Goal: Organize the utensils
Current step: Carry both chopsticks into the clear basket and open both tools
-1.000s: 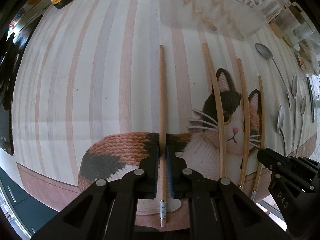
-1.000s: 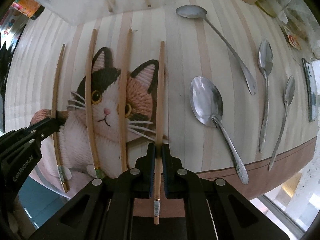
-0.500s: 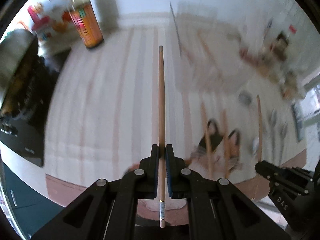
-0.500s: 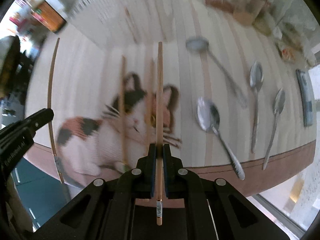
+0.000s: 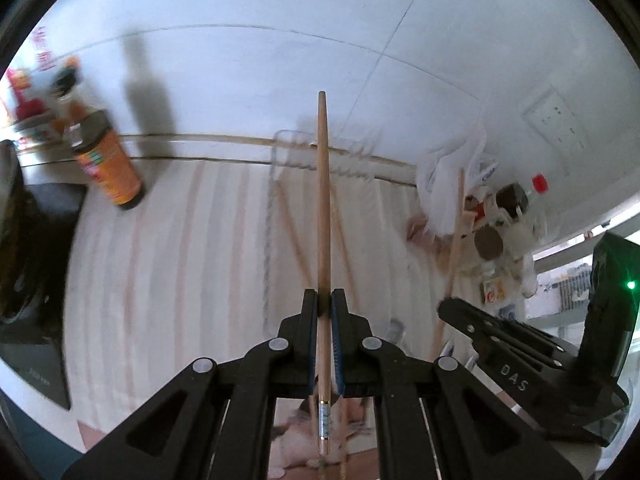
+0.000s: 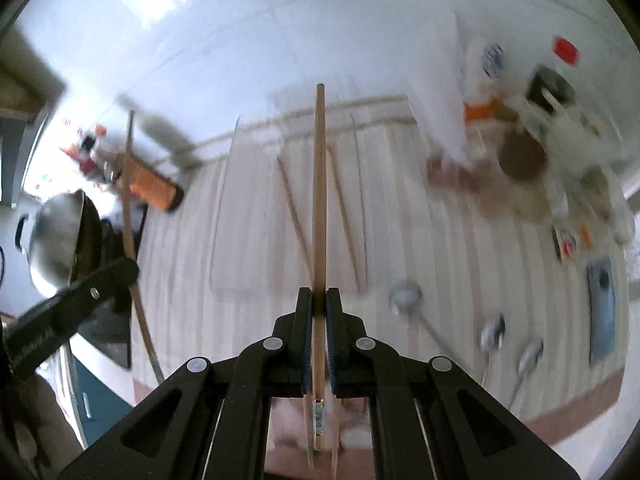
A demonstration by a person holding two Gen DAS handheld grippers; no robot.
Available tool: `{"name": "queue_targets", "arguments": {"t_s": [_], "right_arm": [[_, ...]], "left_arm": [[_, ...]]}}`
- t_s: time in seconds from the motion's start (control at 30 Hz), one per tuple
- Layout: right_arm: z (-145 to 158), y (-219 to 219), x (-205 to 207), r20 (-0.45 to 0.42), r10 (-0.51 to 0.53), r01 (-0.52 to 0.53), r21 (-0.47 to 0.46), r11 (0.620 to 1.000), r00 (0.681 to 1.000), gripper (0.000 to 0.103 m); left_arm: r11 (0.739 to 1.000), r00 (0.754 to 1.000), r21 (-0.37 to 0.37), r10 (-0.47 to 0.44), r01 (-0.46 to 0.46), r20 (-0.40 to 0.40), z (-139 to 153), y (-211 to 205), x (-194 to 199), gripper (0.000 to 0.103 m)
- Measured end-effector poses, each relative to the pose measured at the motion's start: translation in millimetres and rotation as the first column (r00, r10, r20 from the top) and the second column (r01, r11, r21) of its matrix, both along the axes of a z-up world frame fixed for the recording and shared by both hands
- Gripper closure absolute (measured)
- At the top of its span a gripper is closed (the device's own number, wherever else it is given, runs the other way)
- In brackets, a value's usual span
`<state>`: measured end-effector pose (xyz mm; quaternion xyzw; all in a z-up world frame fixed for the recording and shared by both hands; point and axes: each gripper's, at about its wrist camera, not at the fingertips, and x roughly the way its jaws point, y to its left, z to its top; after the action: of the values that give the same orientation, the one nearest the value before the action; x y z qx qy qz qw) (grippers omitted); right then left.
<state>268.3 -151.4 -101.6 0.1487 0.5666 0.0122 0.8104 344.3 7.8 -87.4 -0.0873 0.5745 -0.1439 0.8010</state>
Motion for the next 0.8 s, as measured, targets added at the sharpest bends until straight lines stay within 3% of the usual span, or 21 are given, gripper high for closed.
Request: {"name": "queue_targets", "arguments": {"t_s": [0.17,0.4,0.5,0.6,0.63,0.7,0.77,0.8], "right_arm": [[-7.2,-8.9,73.1,-0.015,0.005,-0.005,-0.011,1.0,1.0,0.096],[-38.6,-11.0,122.7,-0.078,0.015,-0.019,-0.045,0.999,0.997,0.096],[-57.3,-14.8,134.6,-0.141,0.011,-0.014,-0.017,1.0,0.99,0.095],[-58.8,-20.8,135.1,-0.145,-0.001,-0.001,-0.017,1.0,0.989,0.083],[-58.4,-22.8,134.1,-0.14,-0.004,0.001,-0.02,1.0,0.99,0.077],[-55.4,-25.5,128.1,-0.131,-0.008,0.003,-0.035,0.999,0.991,0.076],[-49.0,-28.9,116.9,-0.112,-0.011,0.004,-0.057,0.998,0.994,0.07],[-44.2,-30.1,109.9,-0.101,-0.016,0.009,-0.072,0.997,0.995,0.065]], "left_arm": [[1.0,0.995,-0.004,-0.015,0.014,-0.103,-24.5,-16.1,52.1,0.099],[0.998,0.981,0.047,-0.033,0.042,-0.19,-51.8,-33.7,91.1,0.098],[0.995,0.98,0.086,-0.033,0.051,-0.194,-53.7,-33.4,90.6,0.097],[0.987,0.988,0.159,-0.011,0.035,-0.153,-49.1,-26.0,82.1,0.094],[0.985,0.99,0.173,-0.001,0.026,-0.139,-47.4,-22.9,77.9,0.091],[0.975,0.997,0.22,0.02,-0.002,-0.08,-41.8,-14.2,64.3,0.081],[0.966,0.999,0.256,0.036,-0.026,-0.034,-38.3,-8.0,49.8,0.05],[0.961,0.999,0.272,0.05,-0.05,0.007,-35.3,-3.1,38.1,0.043]]}}
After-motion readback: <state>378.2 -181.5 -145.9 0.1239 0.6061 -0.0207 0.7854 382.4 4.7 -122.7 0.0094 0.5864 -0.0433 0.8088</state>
